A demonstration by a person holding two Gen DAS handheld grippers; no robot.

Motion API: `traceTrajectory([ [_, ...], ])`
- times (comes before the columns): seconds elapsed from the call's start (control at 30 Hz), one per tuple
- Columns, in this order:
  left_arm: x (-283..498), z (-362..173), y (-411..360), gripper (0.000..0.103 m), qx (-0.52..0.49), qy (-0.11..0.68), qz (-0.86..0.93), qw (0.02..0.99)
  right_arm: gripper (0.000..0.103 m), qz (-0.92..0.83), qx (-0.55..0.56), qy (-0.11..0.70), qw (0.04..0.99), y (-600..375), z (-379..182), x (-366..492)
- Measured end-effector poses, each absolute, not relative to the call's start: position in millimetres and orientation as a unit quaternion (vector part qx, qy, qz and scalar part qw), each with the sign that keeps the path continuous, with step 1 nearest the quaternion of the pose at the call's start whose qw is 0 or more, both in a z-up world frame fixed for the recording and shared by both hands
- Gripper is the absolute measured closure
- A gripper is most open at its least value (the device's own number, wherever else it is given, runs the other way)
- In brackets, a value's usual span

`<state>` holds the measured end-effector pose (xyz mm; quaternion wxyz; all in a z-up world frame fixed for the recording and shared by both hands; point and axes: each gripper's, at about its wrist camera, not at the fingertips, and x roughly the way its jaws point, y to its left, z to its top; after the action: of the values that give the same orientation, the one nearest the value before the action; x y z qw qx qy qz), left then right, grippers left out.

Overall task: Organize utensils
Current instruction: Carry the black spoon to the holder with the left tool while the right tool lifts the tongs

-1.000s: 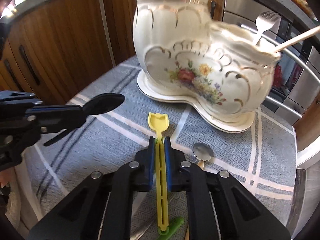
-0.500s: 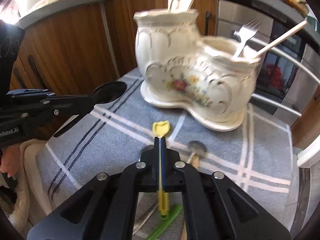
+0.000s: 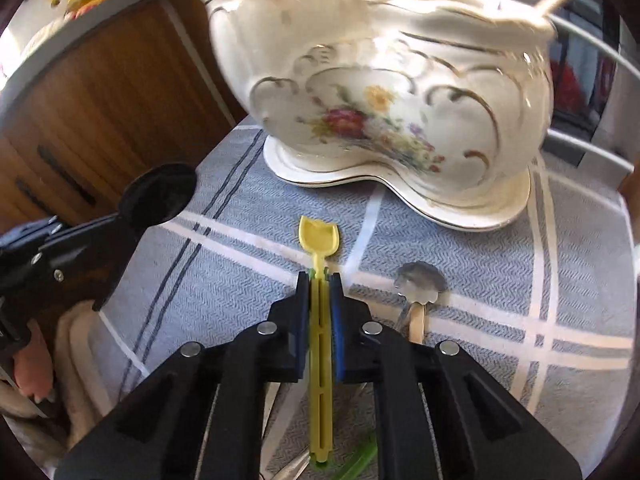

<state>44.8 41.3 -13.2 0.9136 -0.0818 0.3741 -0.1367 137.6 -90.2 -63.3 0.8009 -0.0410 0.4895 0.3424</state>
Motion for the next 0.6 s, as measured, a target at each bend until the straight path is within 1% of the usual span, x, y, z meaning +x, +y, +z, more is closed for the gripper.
traceTrajectory([
  [0.13, 43, -7, 44, 0.099, -0.084, 0.365, -0.137, 0.917, 0.093, 0.336, -0.044, 0.467, 0.817, -100, -60, 129],
  [0.3, 40, 18, 49, 0.099, -0.088, 0.331, -0.142, 0.929, 0.093, 0.354, -0.040, 0.411, 0.839, -115, -31, 103],
  [0.6, 63, 89, 58, 0.099, -0.103, 0.240, -0.170, 0.950, 0.093, 0.361, 0.009, 0.225, 0.905, -145, 66, 89],
])
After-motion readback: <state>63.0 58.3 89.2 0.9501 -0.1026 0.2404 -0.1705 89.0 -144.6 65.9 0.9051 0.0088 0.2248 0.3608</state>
